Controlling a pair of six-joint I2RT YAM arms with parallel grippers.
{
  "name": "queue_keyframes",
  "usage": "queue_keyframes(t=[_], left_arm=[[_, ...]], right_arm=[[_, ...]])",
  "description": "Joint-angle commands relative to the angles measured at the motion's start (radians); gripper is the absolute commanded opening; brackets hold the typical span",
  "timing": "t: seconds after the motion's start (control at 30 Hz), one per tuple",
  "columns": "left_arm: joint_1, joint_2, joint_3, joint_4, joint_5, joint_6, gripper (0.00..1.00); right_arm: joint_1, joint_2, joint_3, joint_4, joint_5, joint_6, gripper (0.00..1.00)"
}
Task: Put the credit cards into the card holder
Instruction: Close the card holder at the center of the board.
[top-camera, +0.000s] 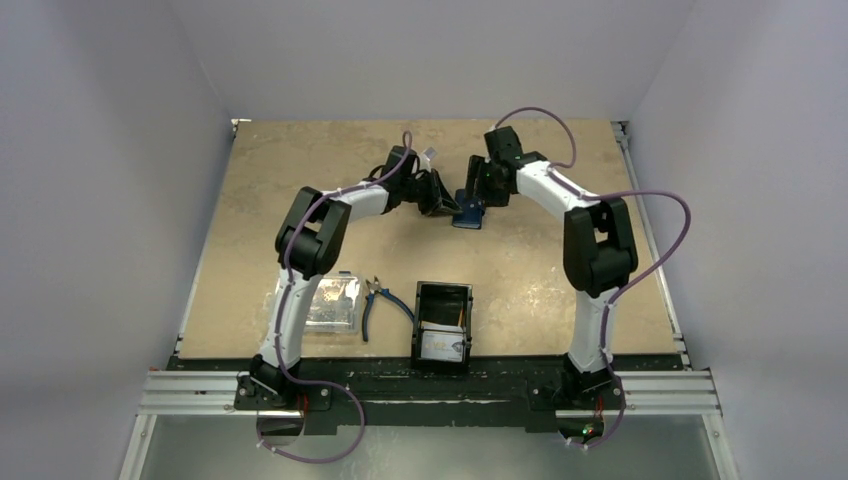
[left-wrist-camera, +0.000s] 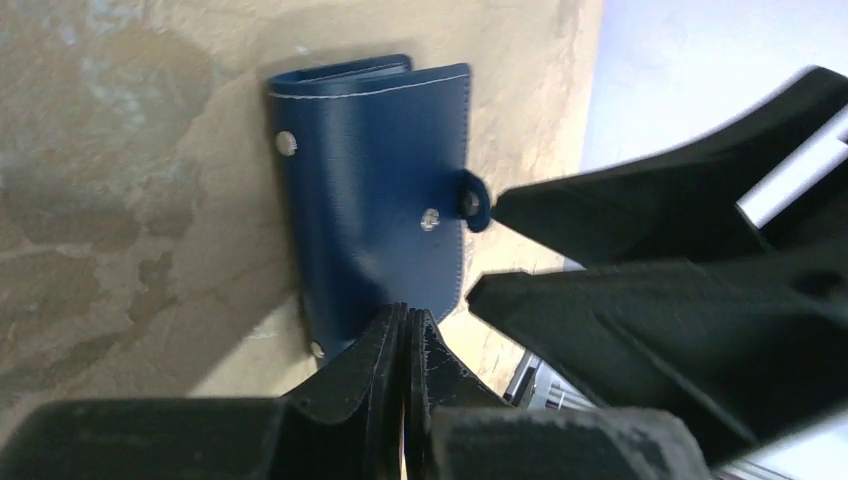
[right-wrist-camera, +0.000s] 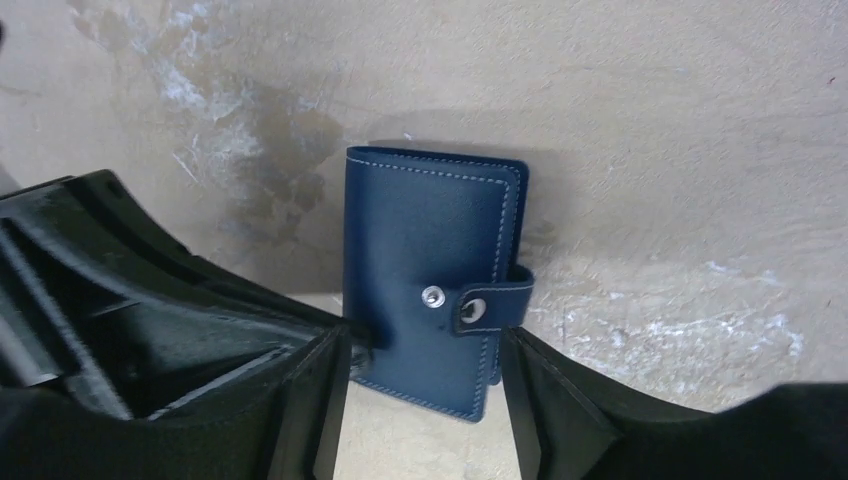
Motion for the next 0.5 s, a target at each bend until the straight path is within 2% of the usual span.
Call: queue_keyframes(t=[0.0, 0.27, 0.47], left_arm=[[-0.021, 0.028, 0.055, -0.01, -0.005, 0.018, 0.0], [-0.033, 0.055, 0.084, -0.107, -0.063, 0.062, 0.0], [-0.033, 0.053, 0.097, -0.149, -0.098, 0.09, 0.0]], right_arm=[[0.04, -0.016, 0.091, -0.051, 0.188, 0.022, 0.6], [0.07, 0.007, 0.12, -0.104, 0.288, -0.007, 0.42], [0.073, 0.019, 0.127, -0.118, 0.294, -0.028, 0.41]])
